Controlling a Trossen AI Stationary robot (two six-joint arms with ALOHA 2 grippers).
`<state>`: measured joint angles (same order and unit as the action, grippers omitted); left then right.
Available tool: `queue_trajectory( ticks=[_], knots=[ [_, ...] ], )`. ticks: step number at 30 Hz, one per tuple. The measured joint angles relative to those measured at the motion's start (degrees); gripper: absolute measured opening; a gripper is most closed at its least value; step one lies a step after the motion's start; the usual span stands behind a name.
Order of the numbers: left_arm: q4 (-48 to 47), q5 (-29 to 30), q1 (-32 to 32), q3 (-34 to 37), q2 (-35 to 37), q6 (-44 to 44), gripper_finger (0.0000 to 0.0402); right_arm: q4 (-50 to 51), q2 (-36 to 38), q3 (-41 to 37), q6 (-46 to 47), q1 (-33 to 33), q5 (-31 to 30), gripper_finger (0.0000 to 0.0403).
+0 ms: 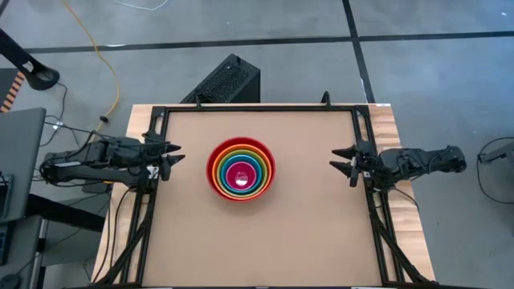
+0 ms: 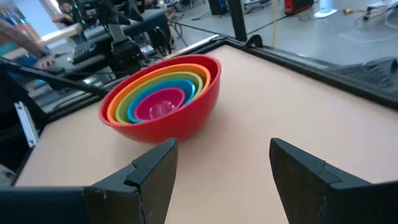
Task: Nest bowls inside each other
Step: Return to Home Position
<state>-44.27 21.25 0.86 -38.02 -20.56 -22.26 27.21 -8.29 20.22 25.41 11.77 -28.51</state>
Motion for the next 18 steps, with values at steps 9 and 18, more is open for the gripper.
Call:
queue_trajectory(
  ticks=[9, 18],
  knots=[
    [5.03, -1.27, 0.0, 6.3, 1.08, -3.04, 0.0176, -0.45, 8.25, -6.69, 2.69, -0.04, 1.45, 0.026],
    [11.84, 0.28, 0.0, 7.93, 1.51, -1.36, 0.0176, 0.23, 8.09, -11.38, 5.08, -0.02, 2.42, 0.026]
  ],
)
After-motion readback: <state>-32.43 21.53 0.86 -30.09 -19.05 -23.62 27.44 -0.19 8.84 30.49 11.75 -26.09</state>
